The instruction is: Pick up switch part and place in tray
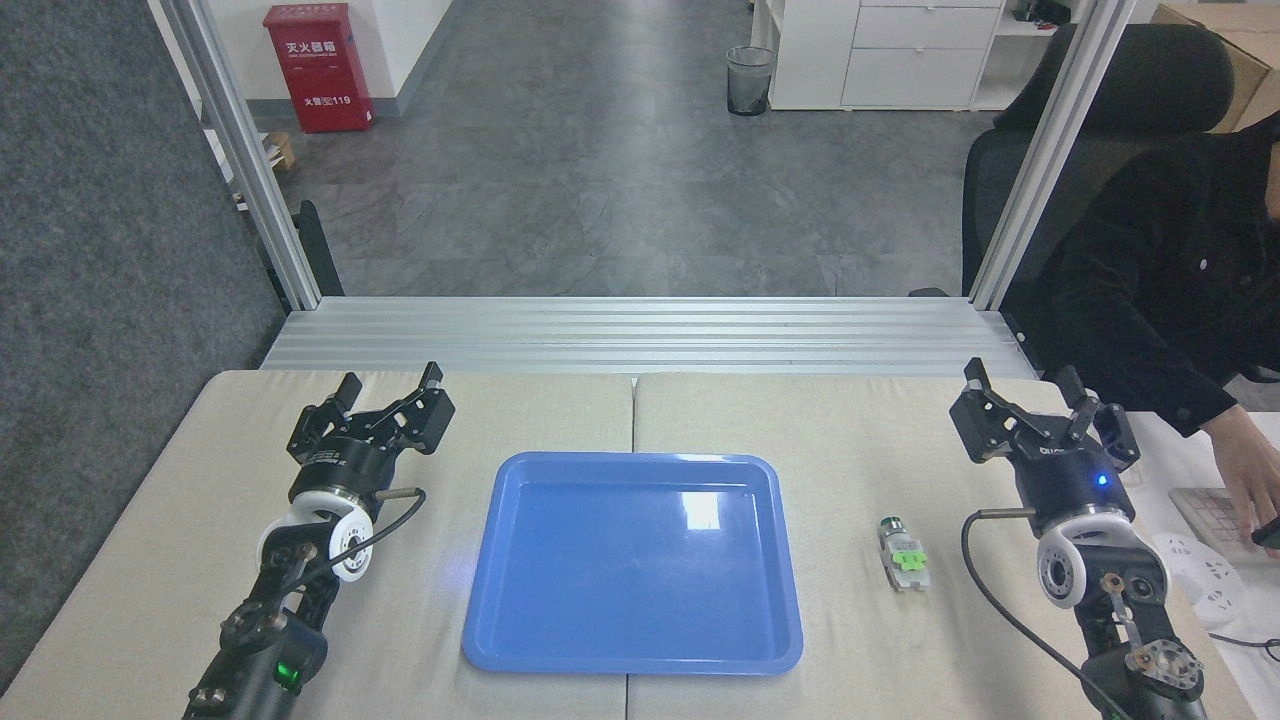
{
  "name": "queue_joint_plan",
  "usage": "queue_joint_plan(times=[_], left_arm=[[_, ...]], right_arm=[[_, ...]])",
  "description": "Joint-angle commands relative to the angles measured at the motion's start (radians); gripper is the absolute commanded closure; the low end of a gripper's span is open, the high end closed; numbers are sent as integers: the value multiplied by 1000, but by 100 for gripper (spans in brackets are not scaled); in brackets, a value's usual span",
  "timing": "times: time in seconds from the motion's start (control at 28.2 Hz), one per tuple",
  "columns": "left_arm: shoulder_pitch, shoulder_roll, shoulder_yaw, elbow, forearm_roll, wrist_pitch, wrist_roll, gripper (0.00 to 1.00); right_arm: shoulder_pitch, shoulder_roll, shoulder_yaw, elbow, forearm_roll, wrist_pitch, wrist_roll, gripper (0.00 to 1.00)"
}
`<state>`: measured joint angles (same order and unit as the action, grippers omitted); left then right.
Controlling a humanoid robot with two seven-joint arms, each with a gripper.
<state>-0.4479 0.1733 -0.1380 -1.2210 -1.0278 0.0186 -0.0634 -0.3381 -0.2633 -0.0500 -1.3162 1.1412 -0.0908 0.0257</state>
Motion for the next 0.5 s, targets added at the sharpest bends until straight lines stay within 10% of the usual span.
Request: queue_joint_plan(times=[0.0, 0.46], left_arm=[[0, 0, 0, 0, 0, 0, 0, 0], [0, 0, 0, 0, 0, 0, 0, 0]], right_arm=[[1, 1, 1, 0, 0, 0, 0, 2], [1, 1, 4, 0, 0, 0, 0, 2]])
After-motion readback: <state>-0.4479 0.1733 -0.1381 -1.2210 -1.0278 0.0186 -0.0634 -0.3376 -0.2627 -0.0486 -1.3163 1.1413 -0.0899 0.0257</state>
